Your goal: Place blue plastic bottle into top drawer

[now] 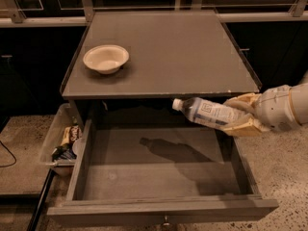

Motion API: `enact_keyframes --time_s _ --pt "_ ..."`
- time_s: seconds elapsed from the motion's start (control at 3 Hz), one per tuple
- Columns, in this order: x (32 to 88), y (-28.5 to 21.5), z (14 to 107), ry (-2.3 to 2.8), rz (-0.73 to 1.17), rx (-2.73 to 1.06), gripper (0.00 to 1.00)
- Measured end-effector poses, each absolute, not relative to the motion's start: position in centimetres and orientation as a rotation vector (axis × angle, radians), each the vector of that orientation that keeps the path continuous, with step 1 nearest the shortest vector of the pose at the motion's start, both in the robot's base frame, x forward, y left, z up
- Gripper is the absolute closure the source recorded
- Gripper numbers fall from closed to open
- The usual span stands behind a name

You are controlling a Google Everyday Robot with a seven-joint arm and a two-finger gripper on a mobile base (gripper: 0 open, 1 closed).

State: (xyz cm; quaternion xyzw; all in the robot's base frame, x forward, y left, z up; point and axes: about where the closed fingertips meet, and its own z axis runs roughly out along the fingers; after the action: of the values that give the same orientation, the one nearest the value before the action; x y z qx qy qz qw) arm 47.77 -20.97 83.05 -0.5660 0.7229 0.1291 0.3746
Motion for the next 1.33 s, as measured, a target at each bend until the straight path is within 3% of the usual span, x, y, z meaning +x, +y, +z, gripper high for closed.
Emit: enact_keyframes --time_s 1.33 --pt "47.7 -14.1 67.2 1.729 0.487 -1.474 1.0"
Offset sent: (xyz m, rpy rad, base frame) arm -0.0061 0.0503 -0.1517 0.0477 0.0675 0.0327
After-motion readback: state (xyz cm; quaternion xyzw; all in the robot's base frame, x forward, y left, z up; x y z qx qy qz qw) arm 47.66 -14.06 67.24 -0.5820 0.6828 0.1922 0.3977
